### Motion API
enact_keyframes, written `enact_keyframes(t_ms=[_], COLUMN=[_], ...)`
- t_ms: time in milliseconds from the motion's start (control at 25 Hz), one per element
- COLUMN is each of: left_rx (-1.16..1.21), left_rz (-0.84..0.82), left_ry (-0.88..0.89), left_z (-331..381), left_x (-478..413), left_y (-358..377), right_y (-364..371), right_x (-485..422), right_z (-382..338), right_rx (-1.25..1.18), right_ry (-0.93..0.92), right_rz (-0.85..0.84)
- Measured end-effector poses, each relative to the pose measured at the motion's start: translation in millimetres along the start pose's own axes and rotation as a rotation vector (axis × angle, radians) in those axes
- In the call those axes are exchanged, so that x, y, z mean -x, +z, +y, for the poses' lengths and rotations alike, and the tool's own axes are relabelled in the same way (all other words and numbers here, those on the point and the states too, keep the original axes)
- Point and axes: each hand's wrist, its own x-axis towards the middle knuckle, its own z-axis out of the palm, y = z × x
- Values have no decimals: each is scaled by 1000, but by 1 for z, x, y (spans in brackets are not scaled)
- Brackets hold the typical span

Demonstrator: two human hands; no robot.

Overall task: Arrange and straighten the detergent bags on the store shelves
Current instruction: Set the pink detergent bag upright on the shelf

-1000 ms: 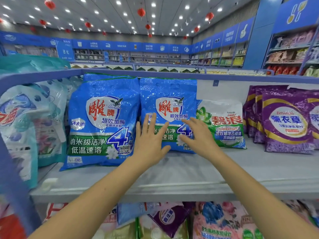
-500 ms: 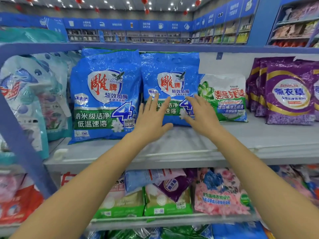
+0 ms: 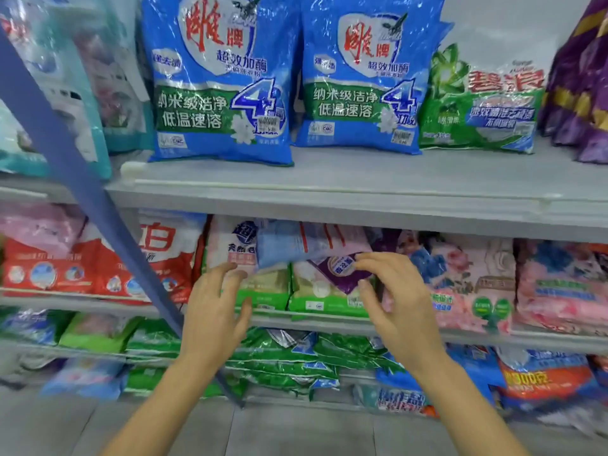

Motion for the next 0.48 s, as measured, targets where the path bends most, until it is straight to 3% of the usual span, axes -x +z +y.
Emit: enact_keyframes(t_ms=[200,480], left_rx=[-107,-143], left_rz=[-202,-213], left_ry=[-48,-87], left_z=[-23,-46], left_x=[-1,-31], left_y=[33,80], right_y=[51,117], right_x=[11,-24], right_z=[30,36], right_rx=[84,387], right_ry=[144,99], right_rz=[-122,-233])
